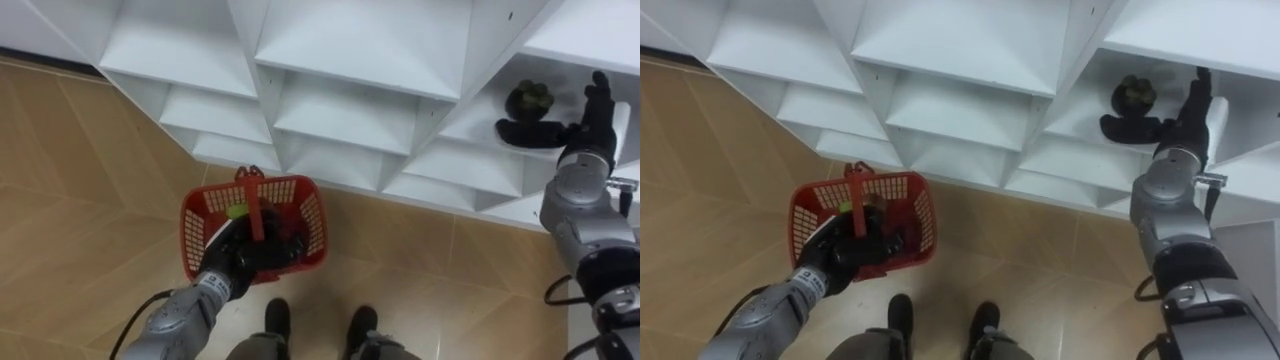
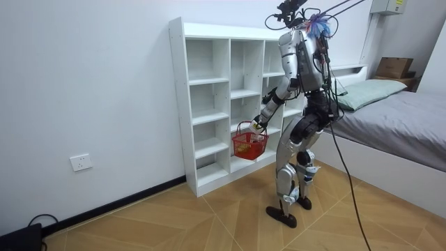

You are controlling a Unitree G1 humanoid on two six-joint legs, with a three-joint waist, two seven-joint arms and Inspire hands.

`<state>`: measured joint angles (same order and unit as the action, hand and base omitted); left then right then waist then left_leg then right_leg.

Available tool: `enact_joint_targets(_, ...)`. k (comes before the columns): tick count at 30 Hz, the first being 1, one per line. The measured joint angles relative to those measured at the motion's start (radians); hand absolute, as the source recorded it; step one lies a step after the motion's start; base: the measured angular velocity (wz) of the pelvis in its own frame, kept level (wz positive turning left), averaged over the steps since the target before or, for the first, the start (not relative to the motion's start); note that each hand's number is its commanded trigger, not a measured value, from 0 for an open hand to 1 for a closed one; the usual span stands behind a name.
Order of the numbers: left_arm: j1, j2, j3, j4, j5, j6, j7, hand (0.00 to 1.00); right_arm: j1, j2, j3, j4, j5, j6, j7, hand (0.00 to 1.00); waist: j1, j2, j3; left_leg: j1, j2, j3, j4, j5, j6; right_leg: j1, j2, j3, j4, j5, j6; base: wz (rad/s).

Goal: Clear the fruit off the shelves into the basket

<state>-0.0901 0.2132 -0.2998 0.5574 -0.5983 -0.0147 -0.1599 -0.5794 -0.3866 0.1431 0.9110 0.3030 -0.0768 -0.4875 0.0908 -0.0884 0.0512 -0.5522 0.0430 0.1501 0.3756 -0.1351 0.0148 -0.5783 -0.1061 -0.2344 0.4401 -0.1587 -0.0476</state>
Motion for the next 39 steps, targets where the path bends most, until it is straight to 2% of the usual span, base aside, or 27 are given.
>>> enact_joint_targets(5, 0.000, 0.005, -0.019, 0.000, -0.001, -0.001, 0.001, 1.00, 0.000, 0.000, 0.034, 0.000, 0.001, 0.000, 0.000, 0.00, 0.000, -0.001, 0.0010, 0.001, 0.000, 0.000, 0.001, 0.000, 0.000, 0.000, 0.000, 0.000, 0.002, 0.000, 0.000, 0.00)
enact_joint_targets(12, 0.000, 0.003, -0.019, 0.000, -0.001, -0.001, 0.004, 1.00, 0.000, 0.000, 0.034, 0.000, 0.001, 0.000, 0.000, 0.00, 0.001, 0.001, 0.0025, -0.002, 0.001, -0.002, 0.002, 0.000, 0.000, 0.000, 0.000, -0.002, -0.007, 0.000, 0.000, 0.00)
enact_joint_targets(19, -0.001, -0.009, -0.021, 0.000, 0.000, -0.001, 0.021, 1.00, 0.000, 0.000, 0.034, 0.001, 0.000, -0.001, -0.001, 0.00, 0.013, 0.004, 0.0047, -0.004, 0.001, -0.004, -0.003, 0.000, 0.000, 0.000, 0.002, -0.004, -0.009, 0.000, 0.000, 0.00)
enact_joint_targets(29, -0.002, -0.005, -0.029, 0.000, -0.001, -0.013, 0.022, 1.00, 0.005, 0.000, 0.073, 0.011, -0.002, -0.034, 0.005, 0.00, 0.027, 0.005, 0.0050, -0.004, -0.001, -0.012, -0.003, 0.000, 0.000, 0.007, 0.000, -0.013, -0.009, 0.000, 0.000, 0.02)
enact_joint_targets(39, -0.002, -0.006, -0.028, -0.012, 0.002, -0.019, 0.027, 1.00, 0.011, 0.000, 0.072, 0.021, -0.073, -0.040, 0.003, 0.00, 0.031, 0.007, 0.0057, -0.014, 0.001, -0.015, 0.001, 0.000, 0.000, 0.002, 0.002, -0.018, -0.011, 0.000, 0.000, 0.00)
